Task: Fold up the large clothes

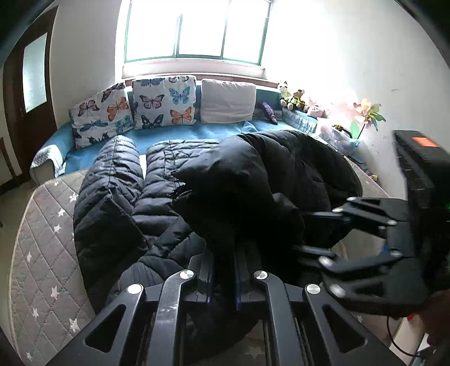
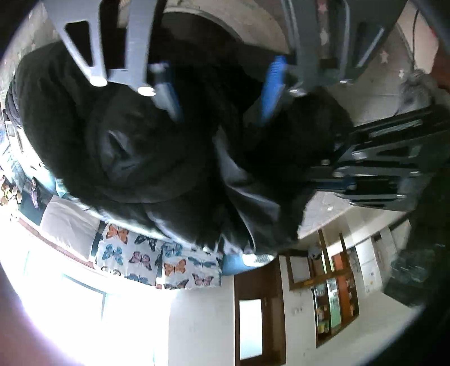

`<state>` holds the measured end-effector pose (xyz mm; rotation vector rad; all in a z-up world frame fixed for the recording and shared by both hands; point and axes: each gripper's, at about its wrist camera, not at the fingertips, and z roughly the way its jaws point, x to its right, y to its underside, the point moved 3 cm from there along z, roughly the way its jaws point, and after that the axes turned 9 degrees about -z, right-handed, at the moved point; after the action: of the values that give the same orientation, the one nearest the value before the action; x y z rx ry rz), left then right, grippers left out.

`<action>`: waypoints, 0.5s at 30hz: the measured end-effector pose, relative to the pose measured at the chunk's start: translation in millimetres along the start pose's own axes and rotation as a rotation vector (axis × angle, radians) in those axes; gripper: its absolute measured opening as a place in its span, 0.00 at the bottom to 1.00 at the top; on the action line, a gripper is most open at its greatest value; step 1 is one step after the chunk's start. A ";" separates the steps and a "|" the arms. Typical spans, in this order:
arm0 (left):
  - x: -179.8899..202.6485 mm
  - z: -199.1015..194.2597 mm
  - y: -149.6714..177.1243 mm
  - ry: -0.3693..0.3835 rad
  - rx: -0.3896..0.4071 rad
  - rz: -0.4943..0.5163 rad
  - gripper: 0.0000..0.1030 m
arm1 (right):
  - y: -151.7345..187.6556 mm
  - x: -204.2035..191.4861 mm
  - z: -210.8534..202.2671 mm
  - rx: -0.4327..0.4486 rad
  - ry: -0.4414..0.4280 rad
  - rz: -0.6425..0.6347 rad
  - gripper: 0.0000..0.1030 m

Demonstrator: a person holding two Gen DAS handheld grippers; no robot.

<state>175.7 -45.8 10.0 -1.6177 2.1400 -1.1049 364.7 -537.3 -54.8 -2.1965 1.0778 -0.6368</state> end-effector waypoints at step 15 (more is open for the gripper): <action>38.3 -87.3 68.6 0.066 -0.028 0.128 0.10 | 54.3 -60.8 -127.1 0.032 -0.103 -0.145 0.09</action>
<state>60.7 -36.7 32.1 -1.4513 2.2753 -1.1082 220.5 -552.7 -12.6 -2.2677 0.8558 -0.5915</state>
